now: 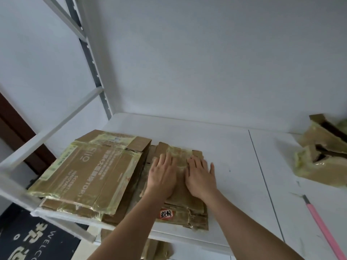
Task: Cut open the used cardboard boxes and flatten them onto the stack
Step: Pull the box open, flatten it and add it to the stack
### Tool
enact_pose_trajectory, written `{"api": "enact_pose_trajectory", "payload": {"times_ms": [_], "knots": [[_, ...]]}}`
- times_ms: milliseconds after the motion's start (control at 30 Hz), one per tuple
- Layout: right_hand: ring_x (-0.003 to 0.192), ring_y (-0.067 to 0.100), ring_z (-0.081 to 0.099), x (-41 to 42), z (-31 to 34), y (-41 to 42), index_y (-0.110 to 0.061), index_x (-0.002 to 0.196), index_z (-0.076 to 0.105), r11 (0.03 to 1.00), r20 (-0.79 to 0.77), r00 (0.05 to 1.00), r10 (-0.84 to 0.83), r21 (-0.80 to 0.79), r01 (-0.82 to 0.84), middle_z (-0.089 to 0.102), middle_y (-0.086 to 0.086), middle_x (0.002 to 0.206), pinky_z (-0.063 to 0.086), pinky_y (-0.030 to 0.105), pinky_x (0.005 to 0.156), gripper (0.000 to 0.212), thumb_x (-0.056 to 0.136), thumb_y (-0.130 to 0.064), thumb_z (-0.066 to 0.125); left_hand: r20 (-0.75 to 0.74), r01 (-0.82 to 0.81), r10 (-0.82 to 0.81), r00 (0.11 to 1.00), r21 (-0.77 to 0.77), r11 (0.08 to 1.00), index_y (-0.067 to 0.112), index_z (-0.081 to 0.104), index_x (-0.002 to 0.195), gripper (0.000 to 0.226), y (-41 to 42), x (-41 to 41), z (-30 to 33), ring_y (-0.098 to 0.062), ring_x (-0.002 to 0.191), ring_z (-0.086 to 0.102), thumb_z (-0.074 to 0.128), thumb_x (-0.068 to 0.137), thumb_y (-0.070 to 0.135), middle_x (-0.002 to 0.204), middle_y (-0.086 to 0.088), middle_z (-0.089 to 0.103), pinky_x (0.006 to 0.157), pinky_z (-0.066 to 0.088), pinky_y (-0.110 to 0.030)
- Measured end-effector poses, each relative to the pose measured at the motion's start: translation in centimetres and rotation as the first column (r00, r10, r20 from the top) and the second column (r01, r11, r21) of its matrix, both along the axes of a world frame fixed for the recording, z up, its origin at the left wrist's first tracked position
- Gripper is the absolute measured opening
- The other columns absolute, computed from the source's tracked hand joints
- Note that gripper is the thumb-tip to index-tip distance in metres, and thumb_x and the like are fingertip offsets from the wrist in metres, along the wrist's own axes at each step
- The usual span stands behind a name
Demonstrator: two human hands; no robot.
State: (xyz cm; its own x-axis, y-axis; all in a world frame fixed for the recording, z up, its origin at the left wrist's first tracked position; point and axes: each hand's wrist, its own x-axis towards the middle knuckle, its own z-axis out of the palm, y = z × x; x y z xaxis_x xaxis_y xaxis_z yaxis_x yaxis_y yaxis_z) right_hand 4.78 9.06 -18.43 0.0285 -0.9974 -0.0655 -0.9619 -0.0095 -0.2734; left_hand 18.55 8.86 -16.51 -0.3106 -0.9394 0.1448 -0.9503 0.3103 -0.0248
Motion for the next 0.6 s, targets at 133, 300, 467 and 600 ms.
{"api": "enact_pose_trajectory", "payload": {"times_ms": [133,300,467,600], "knots": [[0.147,0.027,0.018,0.9,-0.8,-0.2,-0.020,0.138,0.040,0.970,-0.004,0.998,-0.057,-0.237,0.055,0.029,0.002,0.152,0.006,0.049,0.123,0.040,0.103,-0.036,0.026,-0.114,0.038,-0.027,0.993,0.094,0.995,0.022,-0.016,0.152,0.059,-1.9,0.9,-2.7,-0.018,0.146,-0.026,0.010,0.102,0.041,0.159,0.002,-0.022,0.118,-0.020,-0.037],[0.149,0.014,-0.023,0.2,-2.1,-0.9,-0.023,0.158,-0.002,0.990,0.070,0.998,0.008,-0.141,0.002,-0.015,-0.007,0.165,-0.014,0.041,0.119,0.060,0.104,-0.040,0.018,-0.134,-0.003,0.018,0.991,0.114,0.993,0.025,-0.018,0.152,0.061,-2.4,1.0,-4.1,-0.018,0.145,-0.027,0.007,0.101,0.048,0.159,0.000,-0.025,0.118,-0.019,-0.037],[0.151,0.009,-0.010,-0.4,-2.5,-2.2,-0.024,0.158,0.009,1.000,0.183,0.983,0.005,-0.015,-0.003,0.000,-0.009,0.166,-0.005,0.036,0.122,0.059,0.104,-0.044,0.025,-0.166,-0.017,0.053,0.985,0.210,0.978,0.025,0.000,0.156,0.061,-3.6,1.0,-4.0,-0.019,0.151,-0.006,0.016,0.101,0.046,0.164,-0.002,-0.004,0.120,-0.004,-0.035],[0.151,0.010,-0.013,-0.5,-1.4,-2.5,-0.022,0.159,0.006,0.999,0.163,0.986,0.022,0.025,-0.027,-0.004,-0.007,0.166,-0.005,0.036,0.123,0.059,0.106,-0.042,0.022,-0.184,-0.007,0.043,0.982,0.191,0.981,0.025,-0.002,0.156,0.059,-3.6,1.1,-3.8,-0.016,0.150,-0.010,0.015,0.103,0.044,0.164,-0.001,-0.006,0.119,-0.009,-0.033]]}}
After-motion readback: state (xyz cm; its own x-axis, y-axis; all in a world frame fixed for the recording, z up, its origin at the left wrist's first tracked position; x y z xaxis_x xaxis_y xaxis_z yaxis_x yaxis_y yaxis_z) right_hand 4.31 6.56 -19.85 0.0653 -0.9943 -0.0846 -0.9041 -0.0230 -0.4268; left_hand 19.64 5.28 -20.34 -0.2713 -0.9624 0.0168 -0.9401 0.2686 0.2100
